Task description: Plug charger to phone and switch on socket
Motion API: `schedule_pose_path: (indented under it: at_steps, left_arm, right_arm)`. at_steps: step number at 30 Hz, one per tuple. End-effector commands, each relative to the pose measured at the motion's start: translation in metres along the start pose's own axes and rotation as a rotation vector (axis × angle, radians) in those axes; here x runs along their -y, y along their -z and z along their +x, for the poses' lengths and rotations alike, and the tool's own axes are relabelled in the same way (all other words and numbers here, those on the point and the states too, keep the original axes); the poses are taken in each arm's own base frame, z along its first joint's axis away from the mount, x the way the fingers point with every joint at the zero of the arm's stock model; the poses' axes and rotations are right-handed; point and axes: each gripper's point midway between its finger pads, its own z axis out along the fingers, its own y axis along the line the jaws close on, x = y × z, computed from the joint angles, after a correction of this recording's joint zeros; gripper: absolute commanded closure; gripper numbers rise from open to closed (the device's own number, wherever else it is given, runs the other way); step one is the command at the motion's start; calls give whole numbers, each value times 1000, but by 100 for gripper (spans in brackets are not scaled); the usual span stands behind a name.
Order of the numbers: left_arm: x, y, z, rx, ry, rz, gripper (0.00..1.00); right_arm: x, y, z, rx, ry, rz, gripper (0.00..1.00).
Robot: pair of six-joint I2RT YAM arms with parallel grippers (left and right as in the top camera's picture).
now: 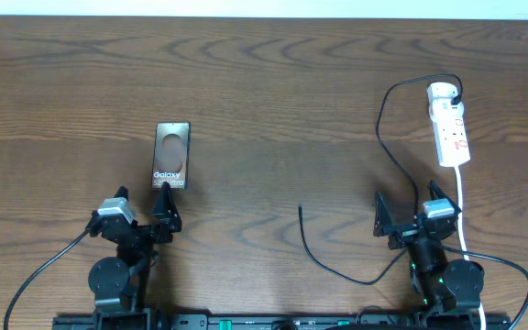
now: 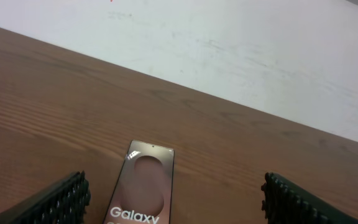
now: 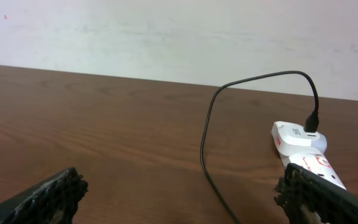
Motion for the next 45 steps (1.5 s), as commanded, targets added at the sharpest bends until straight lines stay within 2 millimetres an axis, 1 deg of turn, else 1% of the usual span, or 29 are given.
schedule_pose_path:
  at_steps: [1, 34, 38, 42, 45]
  left_arm:
    - [-1, 0, 17, -60, -6, 3, 13]
    - [-2, -1, 14, -51, -7, 0, 13]
    - [5, 0, 0, 0, 24, 29, 13]
    - [8, 1, -8, 17, 28, 34, 13]
    - [15, 5, -27, 51, 23, 46, 13]
  right_arm:
    - [-1, 0, 1, 0, -6, -2, 1]
    - [-1, 0, 1, 0, -6, -2, 1]
    - [-1, 0, 1, 0, -6, -2, 1]
    - [-1, 0, 1, 0, -6, -2, 1]
    - [-1, 0, 1, 0, -6, -2, 1]
